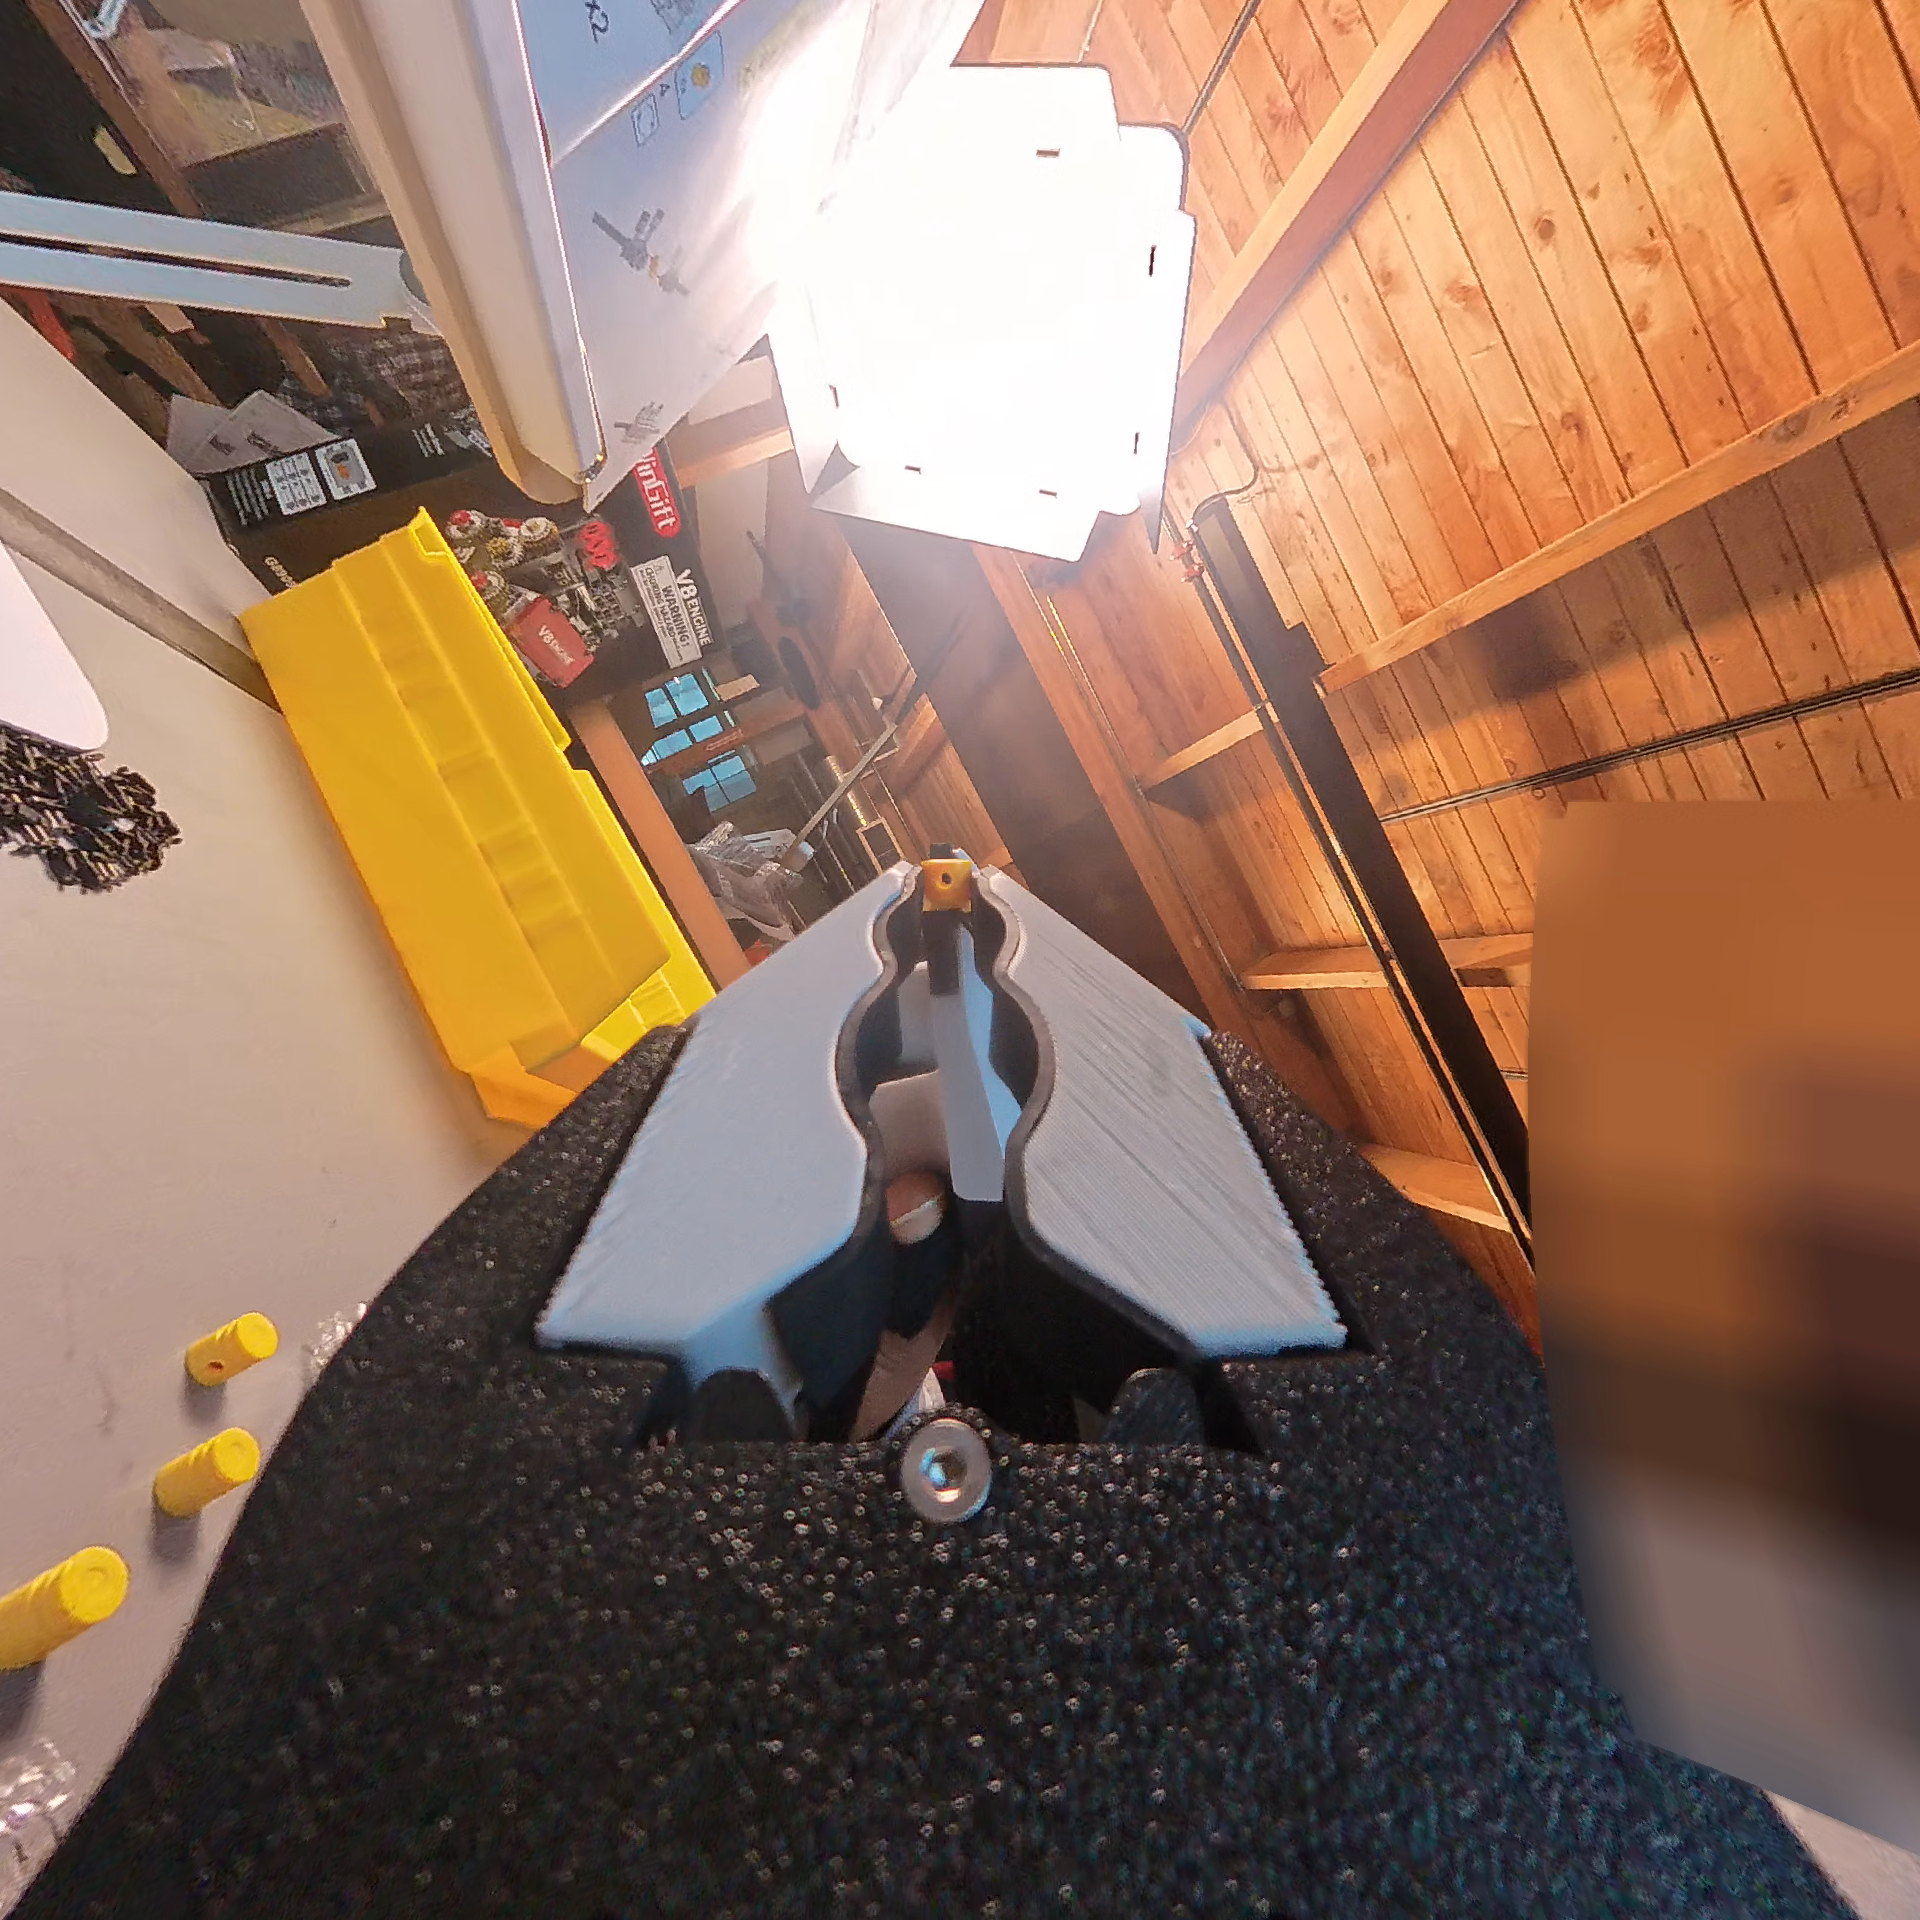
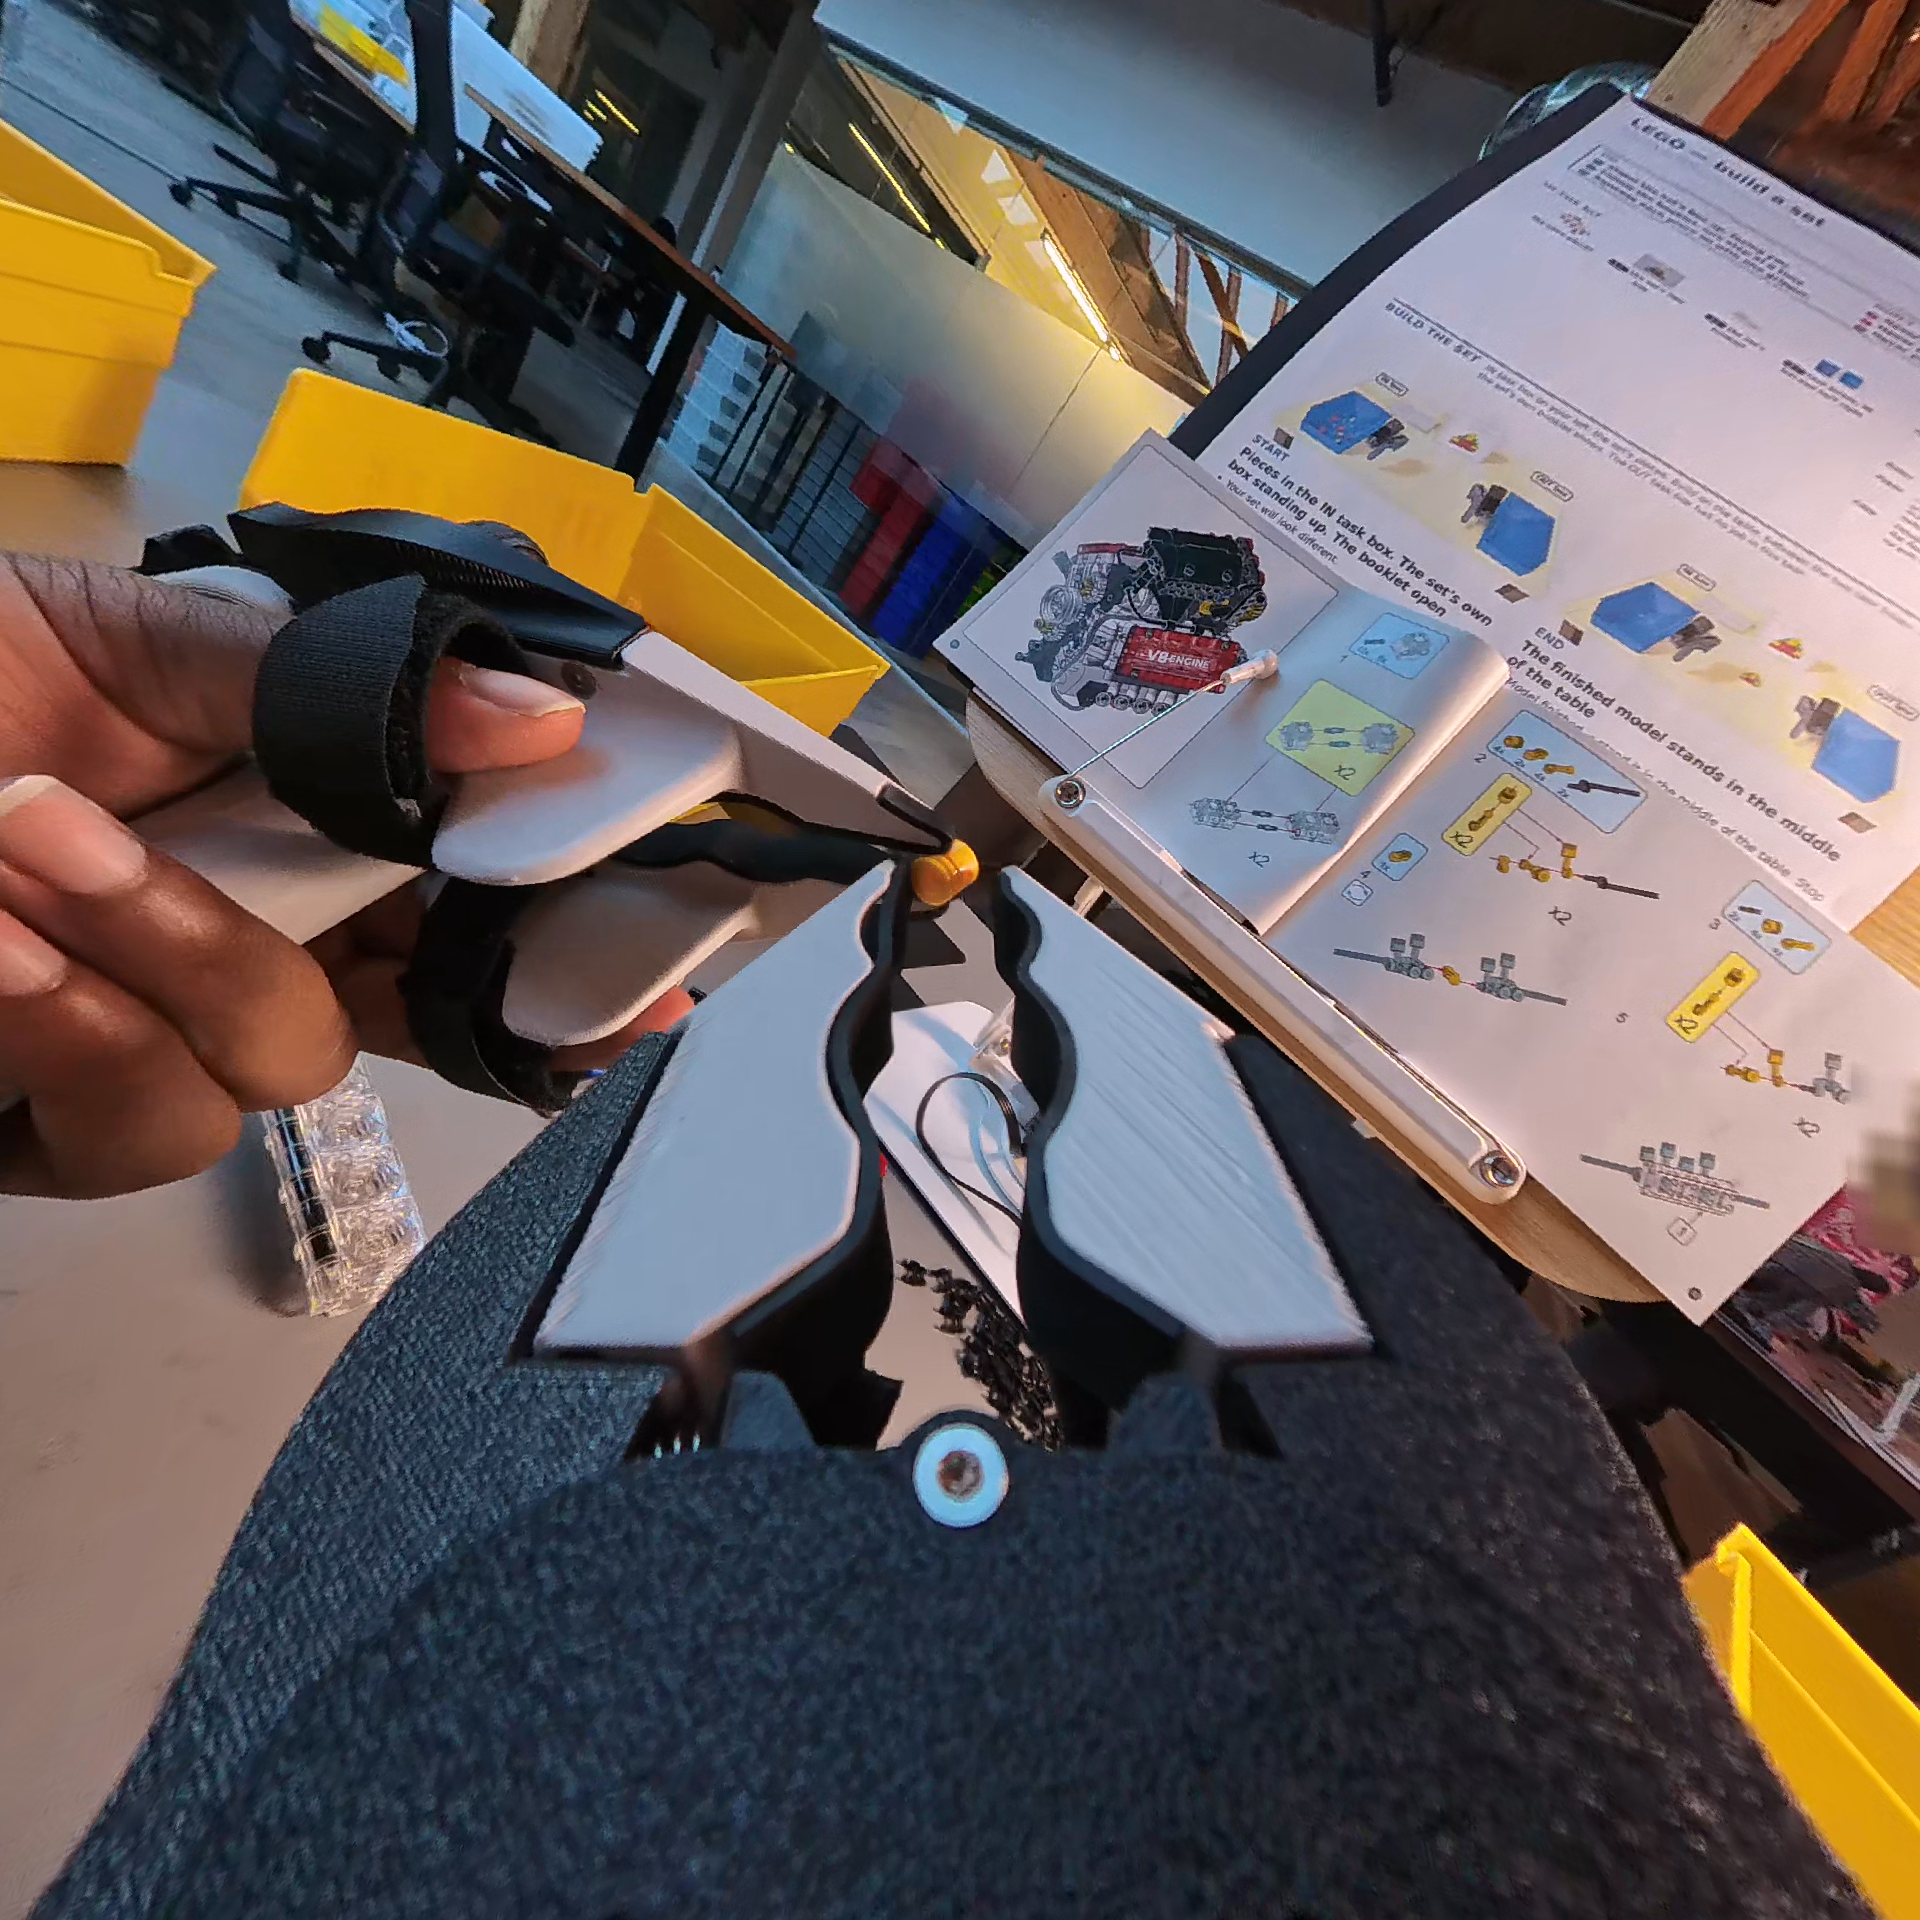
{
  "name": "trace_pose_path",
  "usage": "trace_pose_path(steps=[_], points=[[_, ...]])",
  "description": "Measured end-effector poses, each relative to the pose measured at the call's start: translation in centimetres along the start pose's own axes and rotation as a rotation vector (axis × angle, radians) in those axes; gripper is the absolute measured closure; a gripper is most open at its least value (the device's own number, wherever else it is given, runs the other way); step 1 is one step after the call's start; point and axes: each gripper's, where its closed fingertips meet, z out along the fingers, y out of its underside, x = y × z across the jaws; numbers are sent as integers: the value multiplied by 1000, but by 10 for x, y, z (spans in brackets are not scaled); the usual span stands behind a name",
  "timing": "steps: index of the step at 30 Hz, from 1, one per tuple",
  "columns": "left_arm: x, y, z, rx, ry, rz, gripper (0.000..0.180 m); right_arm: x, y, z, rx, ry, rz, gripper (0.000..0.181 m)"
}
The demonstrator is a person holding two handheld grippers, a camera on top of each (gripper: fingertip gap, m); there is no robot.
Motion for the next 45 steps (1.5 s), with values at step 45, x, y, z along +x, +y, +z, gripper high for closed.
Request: trace_pose_path(steps=[45], points=[[20, 26, 6, -249, 110, 25, 176, 2, -17, -27, 156, -400, 164, 172]])
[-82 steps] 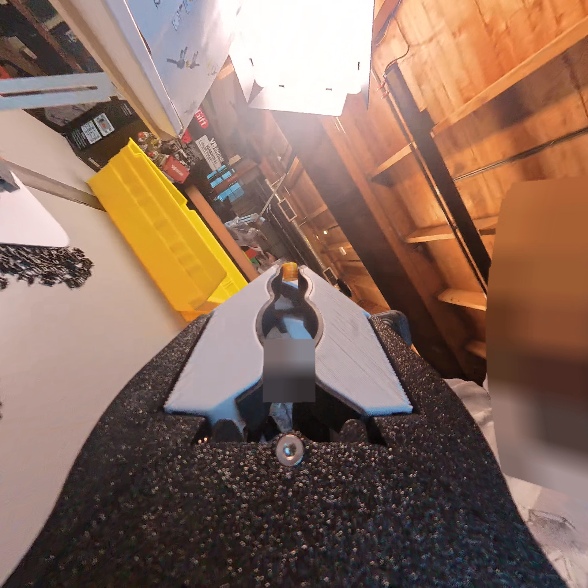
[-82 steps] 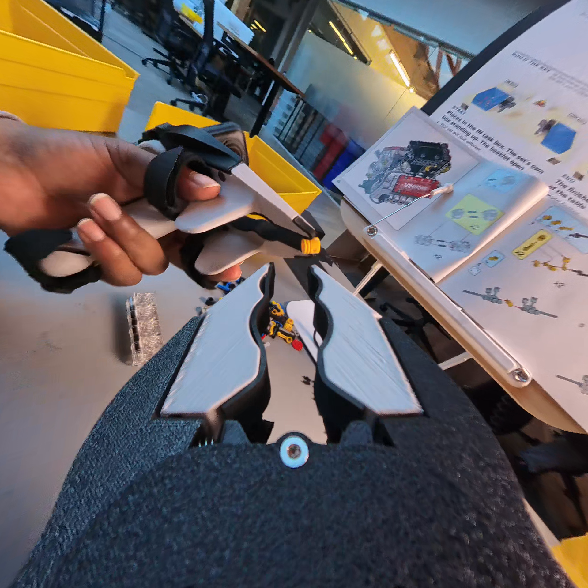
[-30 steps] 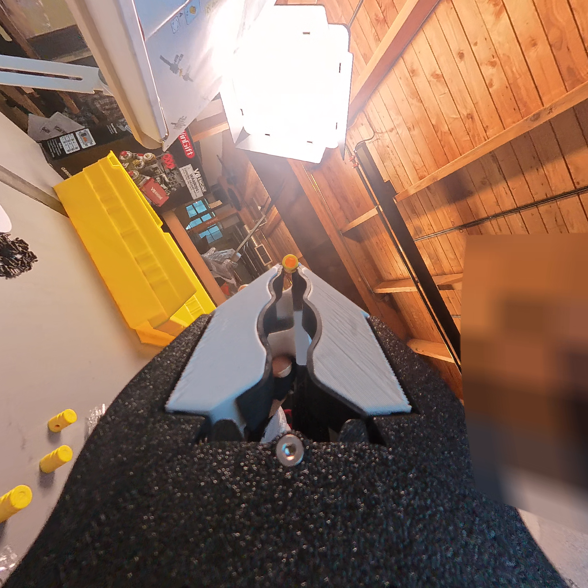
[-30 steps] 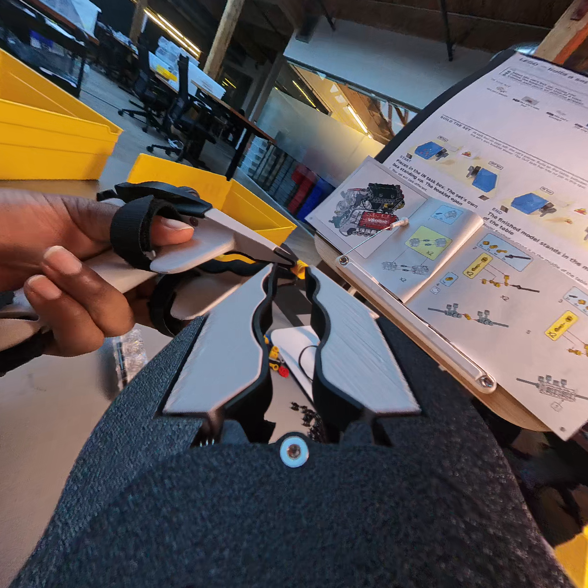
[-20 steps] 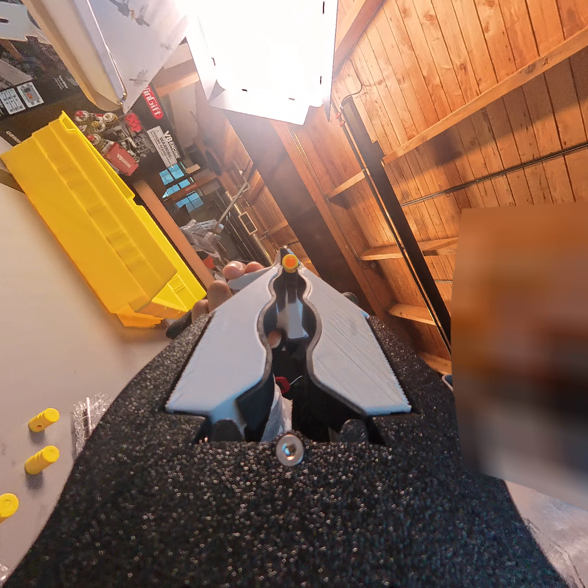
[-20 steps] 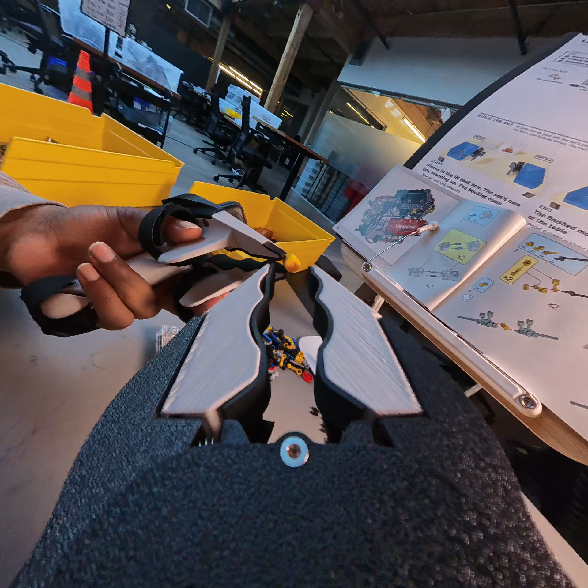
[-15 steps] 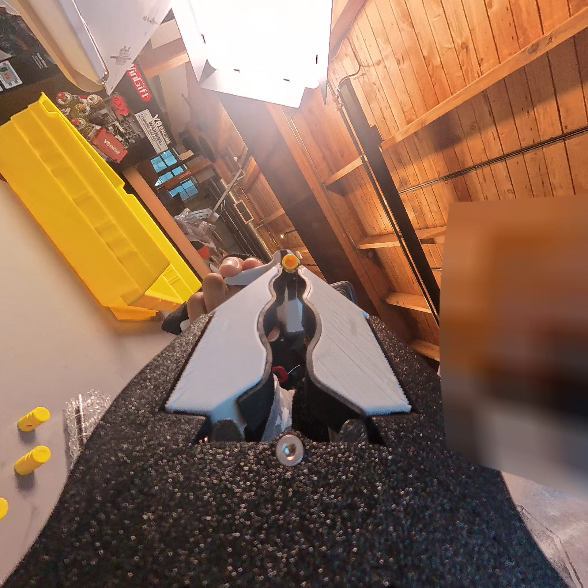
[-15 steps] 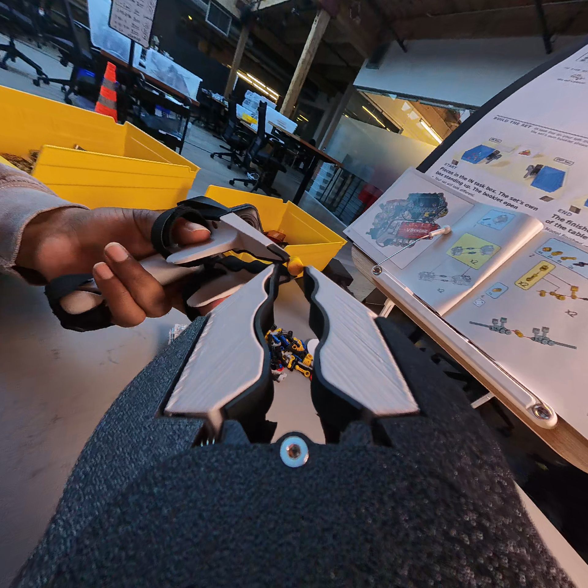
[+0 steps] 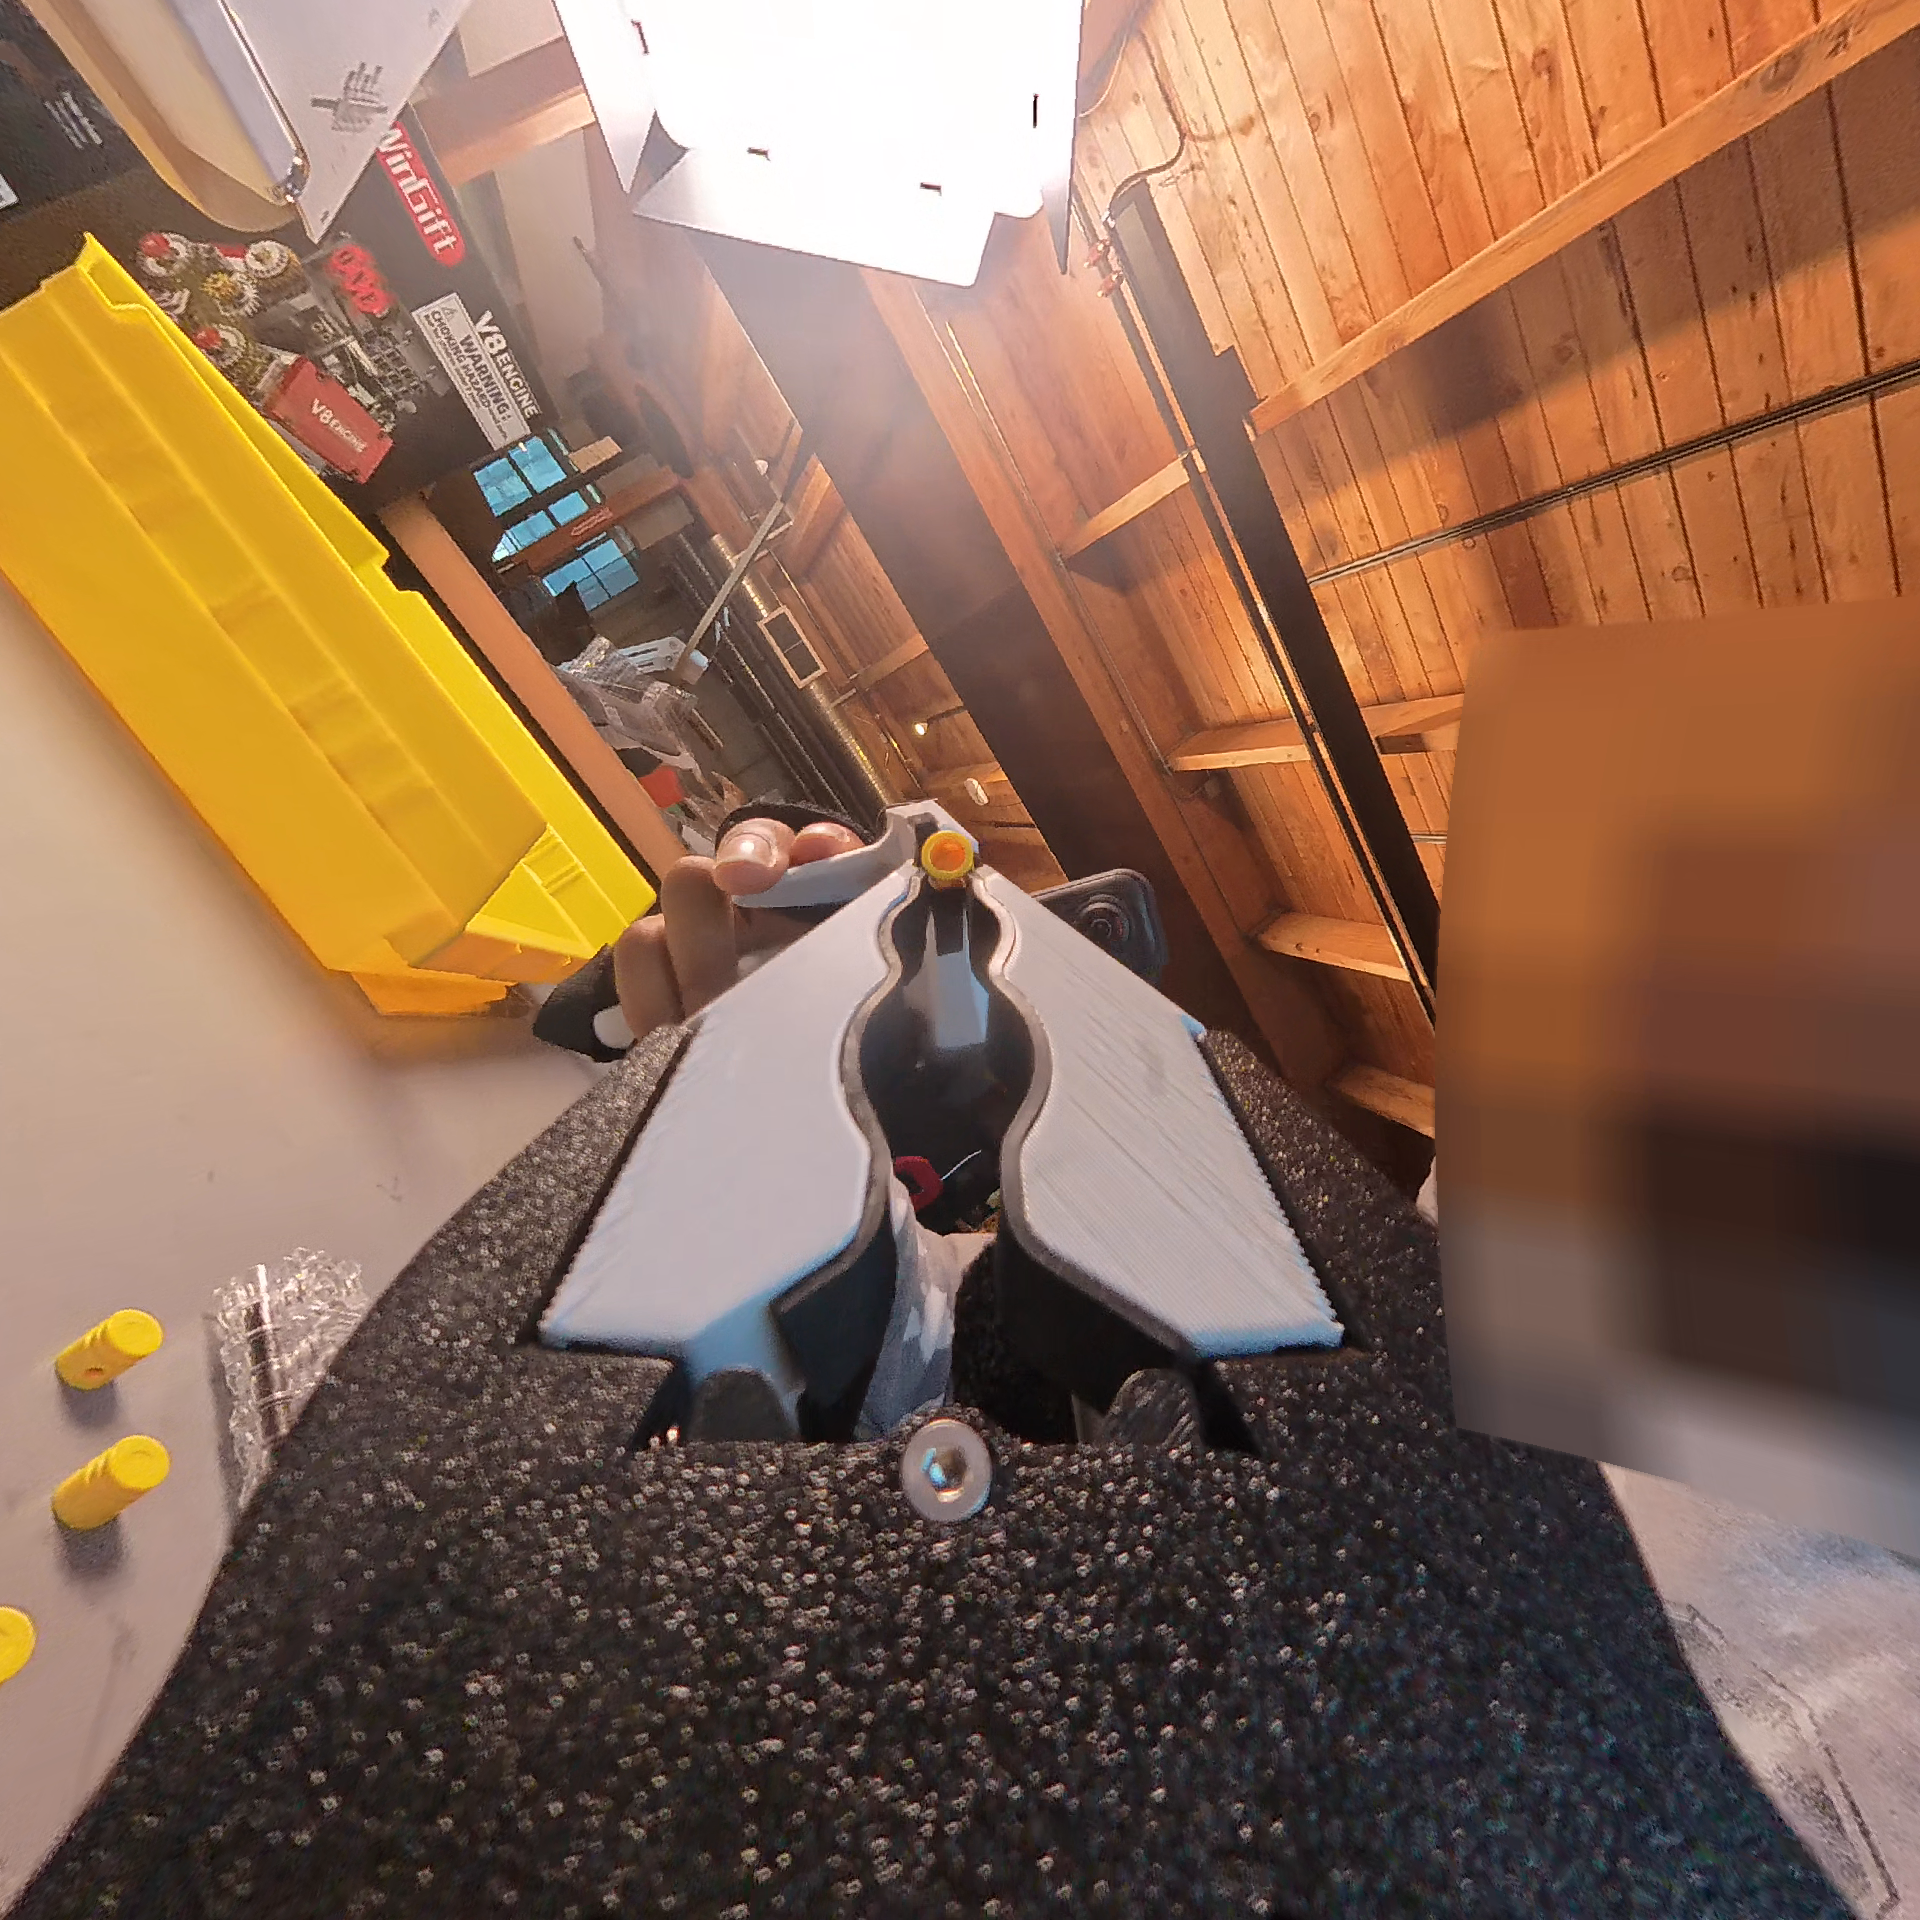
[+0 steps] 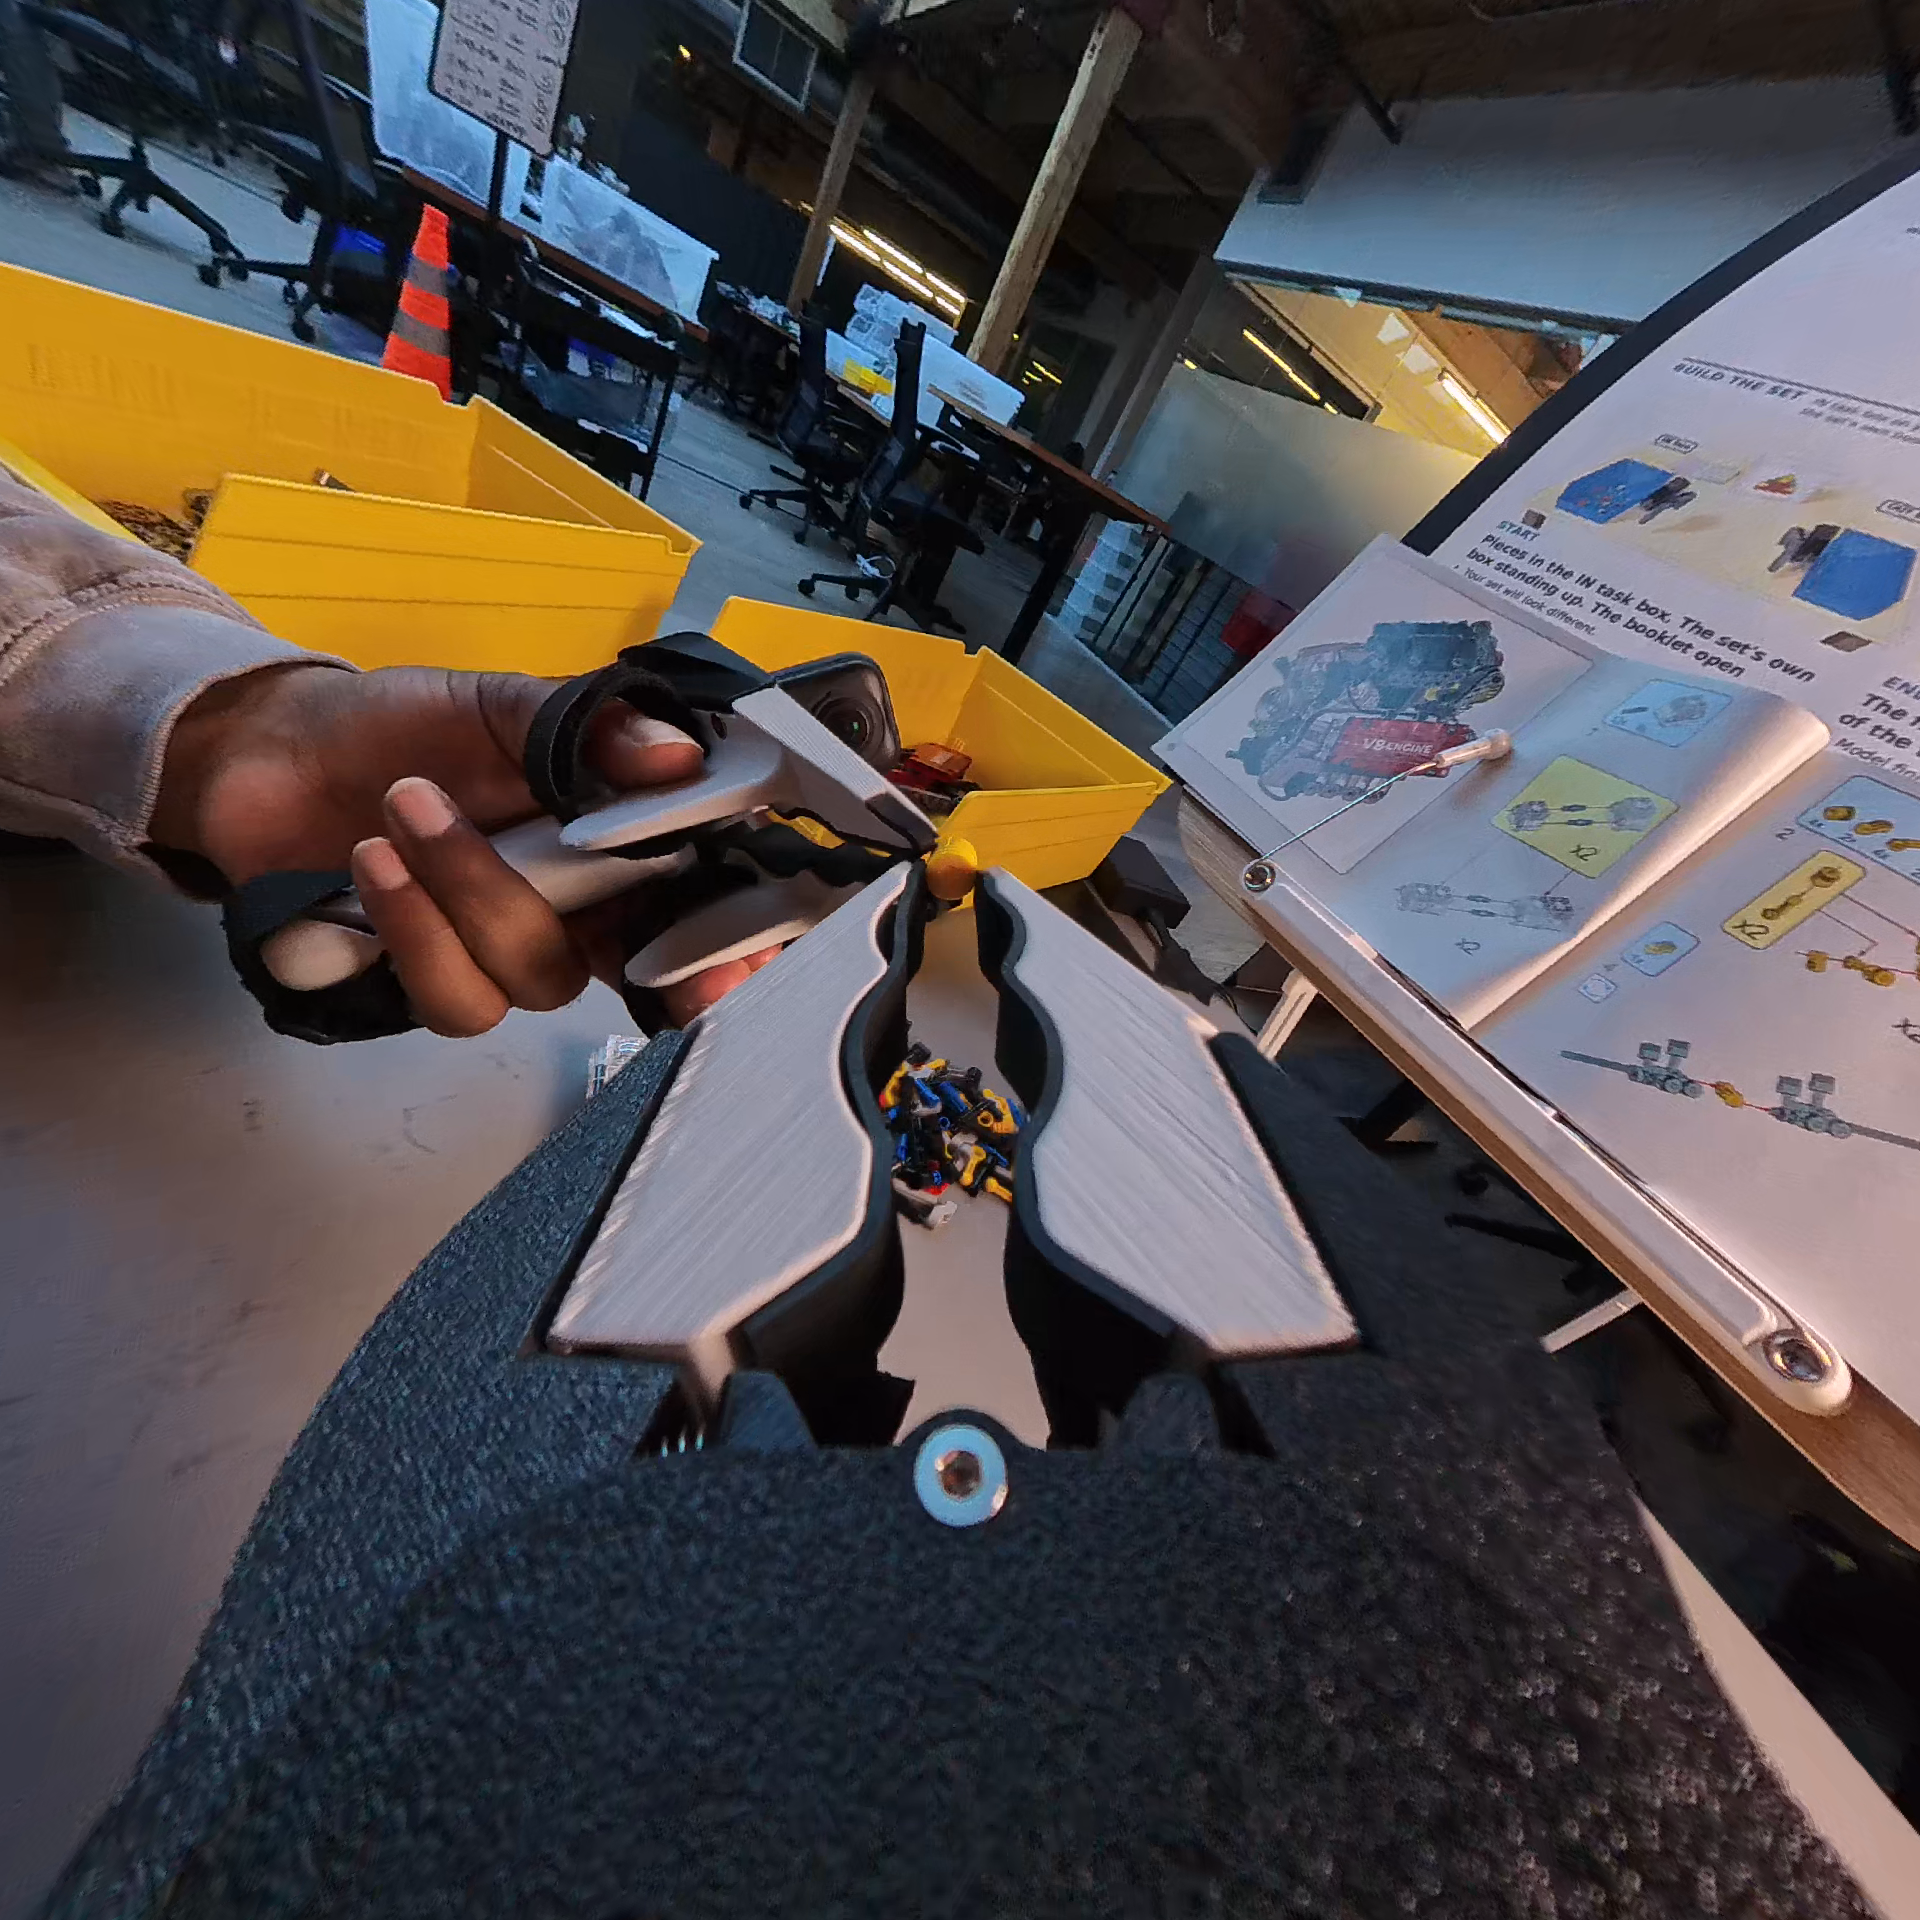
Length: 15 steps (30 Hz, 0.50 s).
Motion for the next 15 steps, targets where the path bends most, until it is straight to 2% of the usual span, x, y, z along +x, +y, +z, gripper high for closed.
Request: trace_pose_path(steps=[3, 6, 9, 12, 15], points=[[-3, 1, 0, -42, -55, 92, 175, 0, 3, 0, -22, -17, 29, 173], [-8, -5, -5, -109, -164, 286, 171, 4, 13, 0, -79, -23, 49, 173], [-23, -20, -22, -225, -374, 574, 161, 10, 49, -6, -299, -73, 73, 172], [-45, -38, -52, -392, -650, 854, 158, 5, 87, -18, -531, -165, 96, 173], [-57, -41, -74, -544, -782, 961, 155, -12, 123, -25, -772, -331, 96, 172]])
